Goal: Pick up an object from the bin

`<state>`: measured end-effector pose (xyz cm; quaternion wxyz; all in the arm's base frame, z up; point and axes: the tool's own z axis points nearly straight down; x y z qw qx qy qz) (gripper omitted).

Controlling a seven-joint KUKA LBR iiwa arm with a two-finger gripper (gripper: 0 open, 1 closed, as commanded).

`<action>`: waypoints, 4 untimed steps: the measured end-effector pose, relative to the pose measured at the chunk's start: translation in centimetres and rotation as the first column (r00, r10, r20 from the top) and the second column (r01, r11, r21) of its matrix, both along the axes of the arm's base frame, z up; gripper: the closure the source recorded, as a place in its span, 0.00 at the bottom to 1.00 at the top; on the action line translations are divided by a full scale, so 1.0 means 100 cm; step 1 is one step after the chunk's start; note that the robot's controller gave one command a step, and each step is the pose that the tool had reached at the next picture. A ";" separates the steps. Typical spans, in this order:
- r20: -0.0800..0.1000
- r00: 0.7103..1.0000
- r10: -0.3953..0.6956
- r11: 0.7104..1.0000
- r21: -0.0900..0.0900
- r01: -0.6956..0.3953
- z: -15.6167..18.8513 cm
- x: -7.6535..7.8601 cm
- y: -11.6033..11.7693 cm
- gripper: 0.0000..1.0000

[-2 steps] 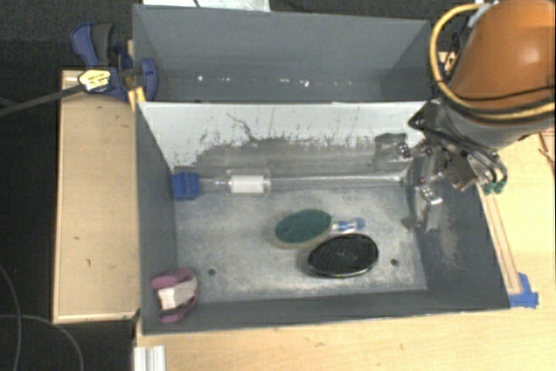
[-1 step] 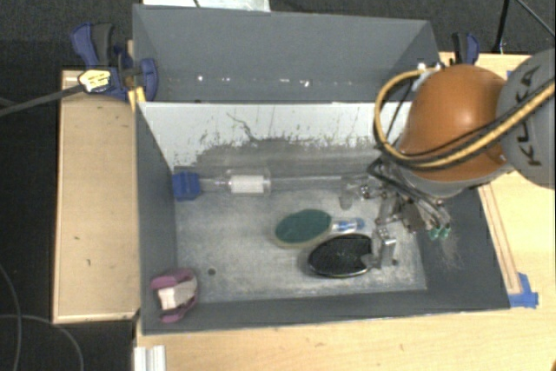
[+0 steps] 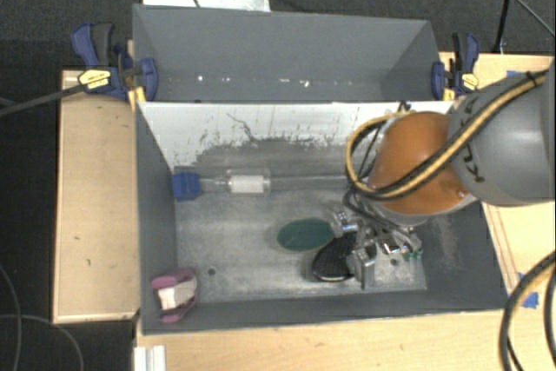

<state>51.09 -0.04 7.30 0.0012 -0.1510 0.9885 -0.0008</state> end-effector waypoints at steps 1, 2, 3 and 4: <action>0.014 0.975 0.224 0.975 0.001 -0.224 0.003 -0.012 -0.019 0.00; 0.027 0.973 0.227 0.974 0.000 -0.227 0.006 -0.008 -0.018 1.00; 0.011 0.974 0.228 0.974 0.000 -0.228 0.002 -0.013 -0.020 0.00; 0.013 0.974 0.227 0.974 0.000 -0.227 0.003 -0.013 -0.020 1.00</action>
Offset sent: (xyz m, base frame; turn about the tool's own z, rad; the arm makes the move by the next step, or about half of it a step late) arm -0.0179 -0.0216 -0.0030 -0.2272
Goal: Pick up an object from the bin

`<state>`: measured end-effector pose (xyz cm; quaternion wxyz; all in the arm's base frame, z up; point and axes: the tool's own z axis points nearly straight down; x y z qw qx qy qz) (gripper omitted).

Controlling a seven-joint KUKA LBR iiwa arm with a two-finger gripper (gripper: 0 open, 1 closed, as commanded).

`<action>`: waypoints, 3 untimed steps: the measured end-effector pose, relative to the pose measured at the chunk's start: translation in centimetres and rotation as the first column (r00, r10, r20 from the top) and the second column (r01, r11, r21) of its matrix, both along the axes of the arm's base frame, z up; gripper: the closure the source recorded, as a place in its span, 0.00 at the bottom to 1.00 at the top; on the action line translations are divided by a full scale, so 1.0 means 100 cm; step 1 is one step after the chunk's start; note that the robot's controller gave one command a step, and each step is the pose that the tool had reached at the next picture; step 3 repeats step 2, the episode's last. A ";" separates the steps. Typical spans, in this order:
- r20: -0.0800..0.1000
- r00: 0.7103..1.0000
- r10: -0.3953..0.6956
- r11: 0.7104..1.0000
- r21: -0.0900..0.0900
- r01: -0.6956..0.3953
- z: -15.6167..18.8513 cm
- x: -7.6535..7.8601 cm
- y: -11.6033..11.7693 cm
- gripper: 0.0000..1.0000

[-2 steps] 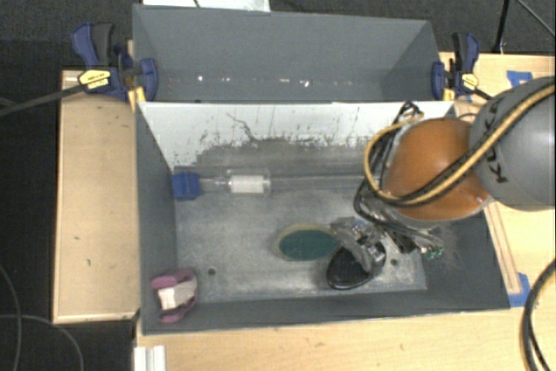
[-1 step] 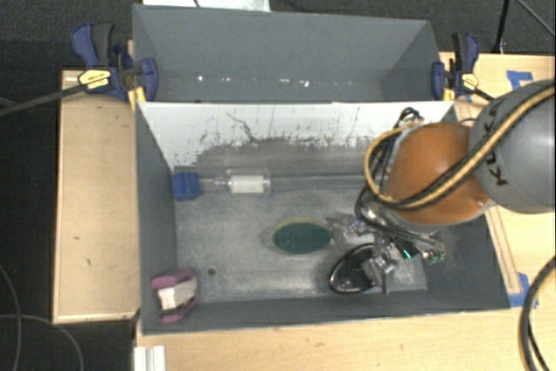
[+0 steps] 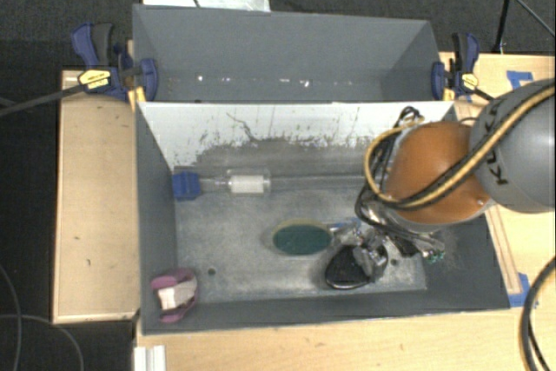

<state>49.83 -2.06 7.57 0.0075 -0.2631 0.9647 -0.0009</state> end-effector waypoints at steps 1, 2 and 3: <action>-0.009 0.999 -0.039 0.999 -0.001 0.039 0.037 -0.004 0.010 1.00; -0.006 0.994 -0.113 0.994 -0.001 0.113 0.130 -0.010 0.018 1.00; -0.006 0.994 -0.113 0.994 -0.001 0.113 0.130 -0.010 0.018 1.00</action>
Offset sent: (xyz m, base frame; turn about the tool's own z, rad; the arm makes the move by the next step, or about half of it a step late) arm -0.0049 0.0091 0.0352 0.0392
